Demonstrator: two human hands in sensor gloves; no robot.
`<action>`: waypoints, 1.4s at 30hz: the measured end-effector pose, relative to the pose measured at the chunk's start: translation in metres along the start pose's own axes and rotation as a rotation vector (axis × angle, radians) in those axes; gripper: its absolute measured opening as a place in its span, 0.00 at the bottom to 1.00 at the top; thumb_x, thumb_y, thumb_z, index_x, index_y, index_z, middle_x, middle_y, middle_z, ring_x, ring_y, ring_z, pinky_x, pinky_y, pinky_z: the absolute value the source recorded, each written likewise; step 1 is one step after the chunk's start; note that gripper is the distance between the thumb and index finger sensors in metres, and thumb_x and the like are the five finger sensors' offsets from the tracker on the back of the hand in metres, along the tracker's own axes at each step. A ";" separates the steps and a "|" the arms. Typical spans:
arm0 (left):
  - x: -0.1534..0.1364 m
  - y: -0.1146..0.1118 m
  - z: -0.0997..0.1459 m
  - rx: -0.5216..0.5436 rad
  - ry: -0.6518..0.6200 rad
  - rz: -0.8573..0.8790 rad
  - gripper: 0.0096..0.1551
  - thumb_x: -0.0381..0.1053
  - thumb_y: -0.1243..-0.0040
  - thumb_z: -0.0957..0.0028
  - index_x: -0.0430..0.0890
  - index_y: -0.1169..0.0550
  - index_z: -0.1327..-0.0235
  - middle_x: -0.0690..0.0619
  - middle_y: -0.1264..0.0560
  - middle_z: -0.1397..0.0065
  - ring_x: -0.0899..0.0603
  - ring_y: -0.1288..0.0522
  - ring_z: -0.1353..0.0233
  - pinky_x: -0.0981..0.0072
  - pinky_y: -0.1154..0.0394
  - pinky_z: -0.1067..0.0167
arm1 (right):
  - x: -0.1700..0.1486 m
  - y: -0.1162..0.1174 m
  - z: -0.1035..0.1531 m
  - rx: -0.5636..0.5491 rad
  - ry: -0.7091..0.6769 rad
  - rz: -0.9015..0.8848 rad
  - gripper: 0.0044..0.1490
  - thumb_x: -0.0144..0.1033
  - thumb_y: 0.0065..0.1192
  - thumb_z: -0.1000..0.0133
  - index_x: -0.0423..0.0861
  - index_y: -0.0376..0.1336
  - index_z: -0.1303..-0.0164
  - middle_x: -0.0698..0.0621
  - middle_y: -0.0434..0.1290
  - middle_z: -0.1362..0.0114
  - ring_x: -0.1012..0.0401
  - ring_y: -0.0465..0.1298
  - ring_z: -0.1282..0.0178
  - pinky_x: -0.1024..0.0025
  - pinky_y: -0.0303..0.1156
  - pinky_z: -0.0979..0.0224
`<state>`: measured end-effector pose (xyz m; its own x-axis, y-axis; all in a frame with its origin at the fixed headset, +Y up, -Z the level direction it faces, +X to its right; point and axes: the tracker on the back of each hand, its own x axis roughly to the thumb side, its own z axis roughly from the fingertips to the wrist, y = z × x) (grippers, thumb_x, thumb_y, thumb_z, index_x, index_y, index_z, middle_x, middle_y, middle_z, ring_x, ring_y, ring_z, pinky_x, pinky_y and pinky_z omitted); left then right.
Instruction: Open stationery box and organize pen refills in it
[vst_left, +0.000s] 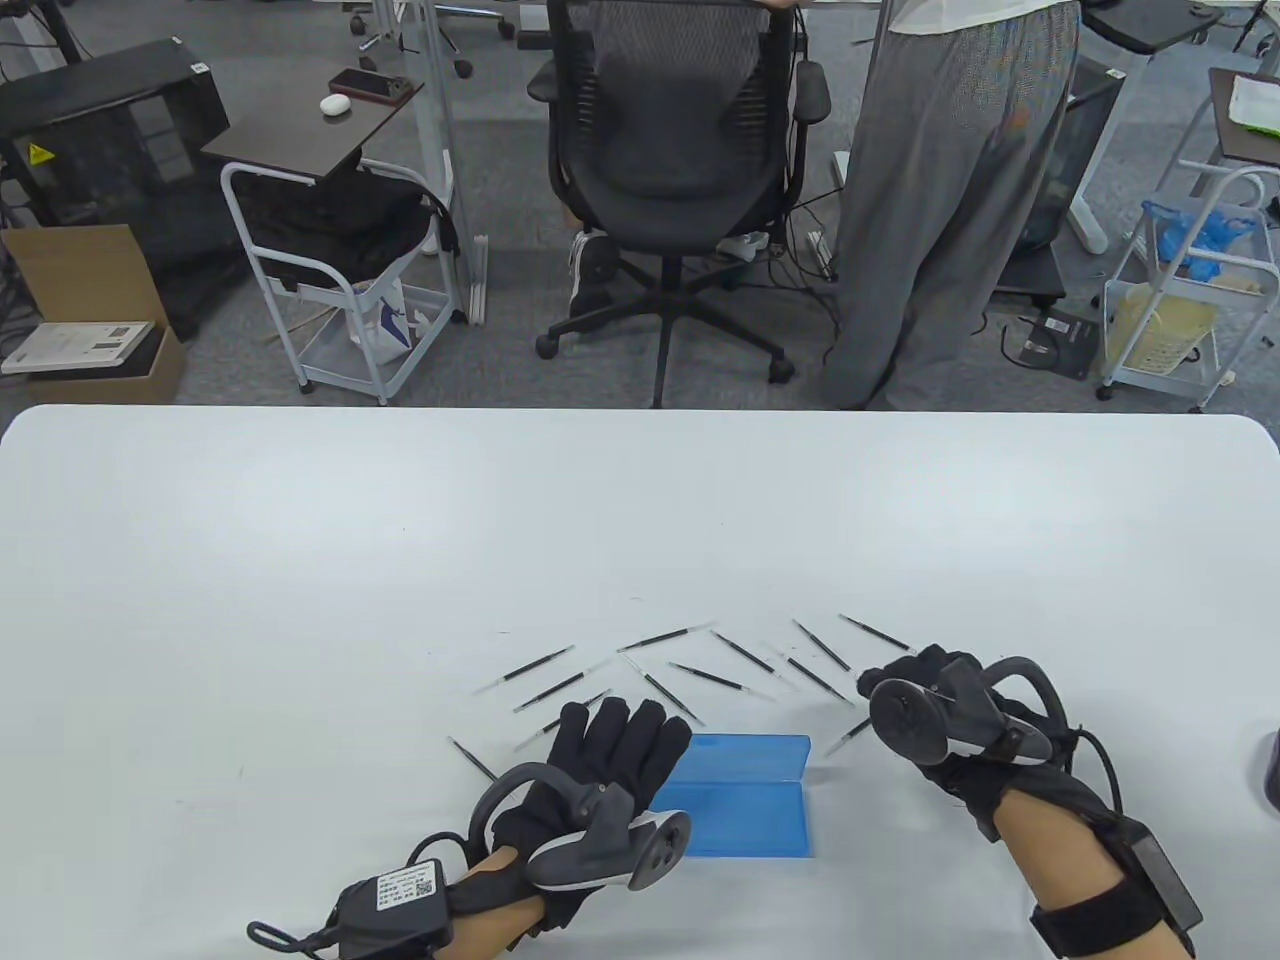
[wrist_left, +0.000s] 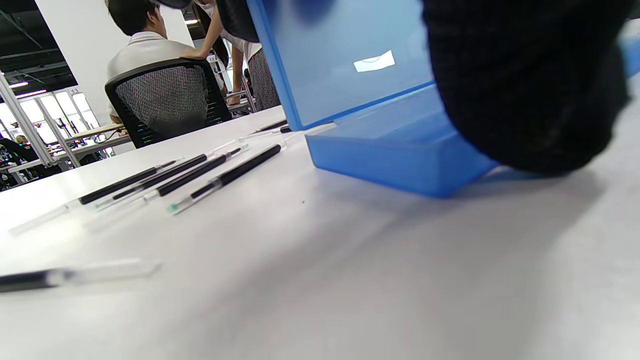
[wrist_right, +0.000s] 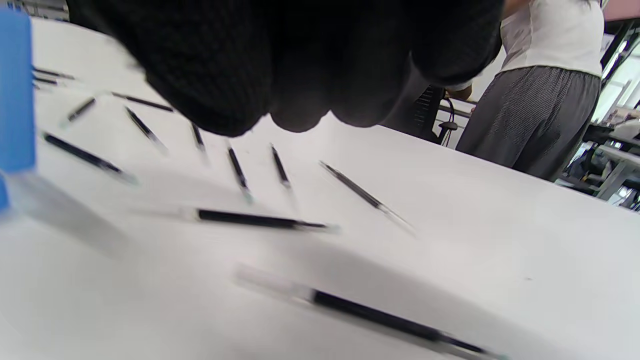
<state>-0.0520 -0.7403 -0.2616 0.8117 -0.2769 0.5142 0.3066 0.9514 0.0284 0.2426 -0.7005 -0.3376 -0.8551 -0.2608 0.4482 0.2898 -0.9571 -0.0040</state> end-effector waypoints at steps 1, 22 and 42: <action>0.000 0.000 0.000 -0.001 0.000 0.001 0.79 0.70 0.32 0.64 0.50 0.67 0.16 0.46 0.62 0.07 0.33 0.52 0.08 0.29 0.52 0.16 | -0.004 0.007 0.003 0.004 -0.001 0.021 0.37 0.37 0.78 0.51 0.49 0.67 0.30 0.45 0.80 0.32 0.45 0.78 0.31 0.40 0.70 0.26; -0.001 0.000 -0.001 -0.003 0.001 0.010 0.79 0.70 0.32 0.64 0.50 0.67 0.16 0.46 0.62 0.07 0.33 0.52 0.08 0.30 0.52 0.16 | -0.039 0.065 0.003 0.044 -0.013 0.089 0.30 0.34 0.79 0.52 0.51 0.70 0.39 0.47 0.83 0.38 0.47 0.80 0.35 0.42 0.74 0.29; -0.002 -0.001 -0.002 -0.005 0.000 0.014 0.79 0.70 0.31 0.64 0.50 0.67 0.16 0.46 0.62 0.07 0.33 0.52 0.08 0.29 0.52 0.17 | -0.046 0.069 0.005 0.019 0.003 -0.023 0.32 0.36 0.78 0.52 0.45 0.66 0.38 0.48 0.82 0.43 0.48 0.83 0.41 0.42 0.77 0.33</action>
<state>-0.0528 -0.7407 -0.2639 0.8159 -0.2637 0.5146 0.2977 0.9545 0.0172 0.3041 -0.7536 -0.3542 -0.8631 -0.2390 0.4449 0.2777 -0.9604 0.0230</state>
